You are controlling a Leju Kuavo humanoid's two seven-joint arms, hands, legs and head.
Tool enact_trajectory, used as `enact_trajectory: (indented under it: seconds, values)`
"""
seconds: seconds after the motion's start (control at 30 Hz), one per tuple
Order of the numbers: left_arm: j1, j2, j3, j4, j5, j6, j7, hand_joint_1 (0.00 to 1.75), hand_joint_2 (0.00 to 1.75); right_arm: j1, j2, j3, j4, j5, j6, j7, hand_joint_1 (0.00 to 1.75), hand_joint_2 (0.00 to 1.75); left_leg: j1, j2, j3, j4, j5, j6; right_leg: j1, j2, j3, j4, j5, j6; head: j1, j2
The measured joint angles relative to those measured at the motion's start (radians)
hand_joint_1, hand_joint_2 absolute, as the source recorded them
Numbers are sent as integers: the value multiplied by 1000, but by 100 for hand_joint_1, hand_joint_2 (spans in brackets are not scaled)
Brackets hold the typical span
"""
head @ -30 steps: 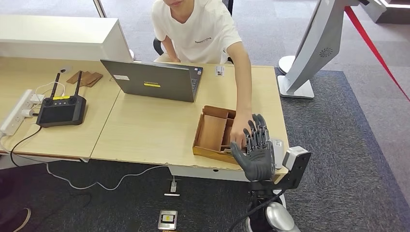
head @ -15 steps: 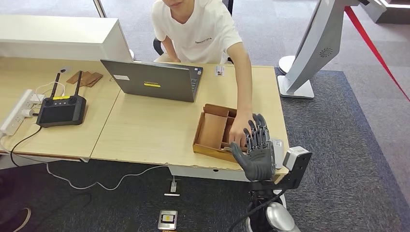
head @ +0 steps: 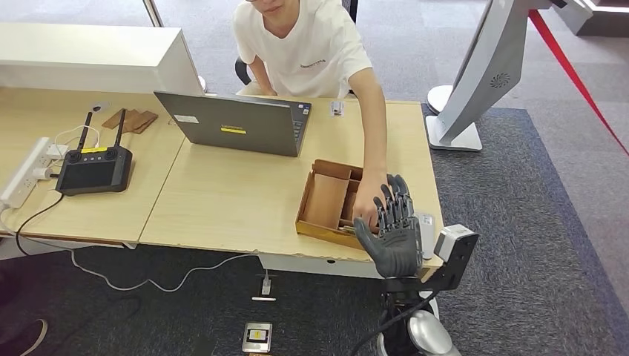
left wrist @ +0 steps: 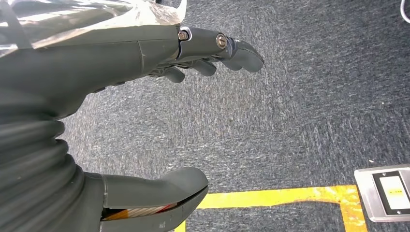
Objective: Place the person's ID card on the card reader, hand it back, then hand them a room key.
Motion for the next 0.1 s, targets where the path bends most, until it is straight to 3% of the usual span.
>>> enact_trajectory:
  seconds: [0.1]
  values:
    - [0, 0, 0, 0, 0, 0, 0, 0, 175, 0, 0, 0, 0, -1, 0, 0, 0, 175, 0, 0, 0, 0, 0, 0, 0, 0, 0, 0, 0, 0, 0, 0]
